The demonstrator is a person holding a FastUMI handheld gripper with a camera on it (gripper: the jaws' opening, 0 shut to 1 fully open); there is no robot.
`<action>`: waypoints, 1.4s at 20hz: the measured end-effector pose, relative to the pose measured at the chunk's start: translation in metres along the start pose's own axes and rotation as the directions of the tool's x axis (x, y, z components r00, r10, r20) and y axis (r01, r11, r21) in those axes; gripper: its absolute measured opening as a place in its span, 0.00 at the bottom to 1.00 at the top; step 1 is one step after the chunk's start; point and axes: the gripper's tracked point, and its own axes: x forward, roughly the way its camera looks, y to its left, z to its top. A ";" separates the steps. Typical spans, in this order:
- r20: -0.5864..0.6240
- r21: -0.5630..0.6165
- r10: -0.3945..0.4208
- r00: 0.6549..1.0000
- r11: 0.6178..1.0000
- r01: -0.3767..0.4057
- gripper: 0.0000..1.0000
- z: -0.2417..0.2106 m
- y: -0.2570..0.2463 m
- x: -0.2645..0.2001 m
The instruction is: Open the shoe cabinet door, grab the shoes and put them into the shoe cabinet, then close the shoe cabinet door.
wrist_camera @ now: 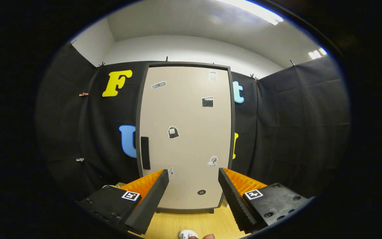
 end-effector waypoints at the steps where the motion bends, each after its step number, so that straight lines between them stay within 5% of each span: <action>1: -0.002 0.003 0.000 1.000 1.000 0.000 0.98 0.000 0.000 0.001; 17: 0.004 0.011 0.021 1.000 1.000 -0.021 0.98 0.002 0.041 0.019; 28: -0.015 0.066 0.114 0.993 0.991 -0.113 0.98 -0.013 0.141 0.120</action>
